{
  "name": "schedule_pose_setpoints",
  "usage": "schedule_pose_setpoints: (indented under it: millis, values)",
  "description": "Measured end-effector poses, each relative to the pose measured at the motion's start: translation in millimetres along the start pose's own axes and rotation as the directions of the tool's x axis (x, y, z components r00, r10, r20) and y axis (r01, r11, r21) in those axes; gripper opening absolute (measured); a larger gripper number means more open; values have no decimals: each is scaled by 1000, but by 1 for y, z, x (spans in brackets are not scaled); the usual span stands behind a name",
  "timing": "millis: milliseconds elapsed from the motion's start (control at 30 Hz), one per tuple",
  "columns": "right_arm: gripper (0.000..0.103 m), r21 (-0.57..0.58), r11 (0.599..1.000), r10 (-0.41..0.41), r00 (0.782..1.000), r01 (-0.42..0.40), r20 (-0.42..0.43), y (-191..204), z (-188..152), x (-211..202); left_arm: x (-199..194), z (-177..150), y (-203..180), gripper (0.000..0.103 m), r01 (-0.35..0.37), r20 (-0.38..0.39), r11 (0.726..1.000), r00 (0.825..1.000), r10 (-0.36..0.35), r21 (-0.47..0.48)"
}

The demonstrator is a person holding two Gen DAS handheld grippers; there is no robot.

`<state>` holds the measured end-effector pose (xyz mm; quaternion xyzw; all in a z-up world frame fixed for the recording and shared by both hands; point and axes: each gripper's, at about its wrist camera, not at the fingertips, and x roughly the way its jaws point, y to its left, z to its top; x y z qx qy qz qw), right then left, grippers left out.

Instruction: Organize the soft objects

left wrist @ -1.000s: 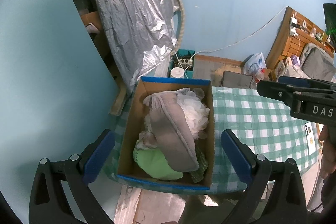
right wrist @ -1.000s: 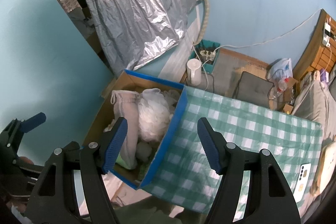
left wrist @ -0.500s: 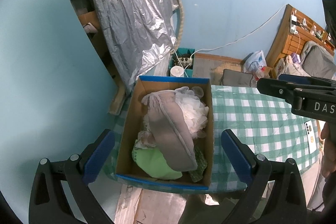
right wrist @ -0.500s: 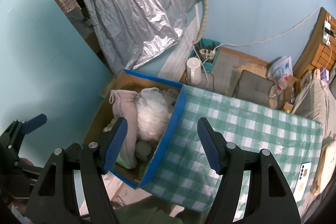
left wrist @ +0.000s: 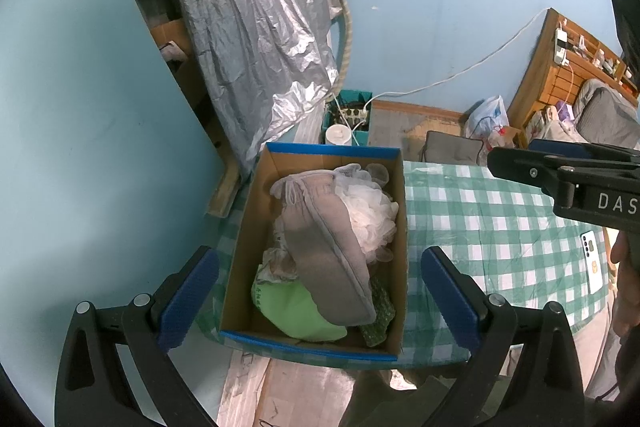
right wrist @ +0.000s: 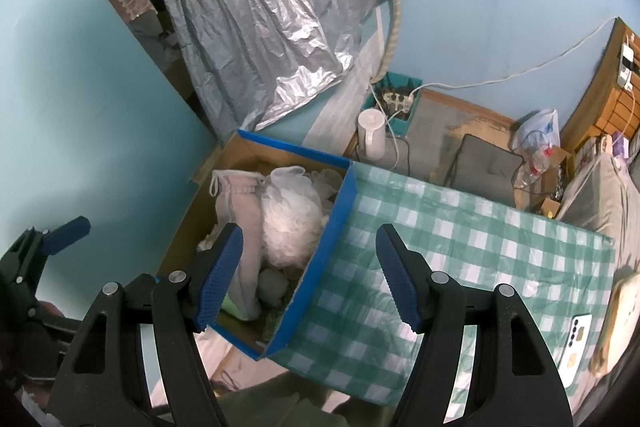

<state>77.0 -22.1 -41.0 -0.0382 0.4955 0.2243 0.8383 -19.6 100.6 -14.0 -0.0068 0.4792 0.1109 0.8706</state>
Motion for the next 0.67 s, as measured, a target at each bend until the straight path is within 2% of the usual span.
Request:
schedule_pose_setpoints:
  millis: [667]
  values:
    - [68,3,1000,1,1000,-1,-3,1,1,1,0,2,-1,102,-5,0,1000,1000,5,2]
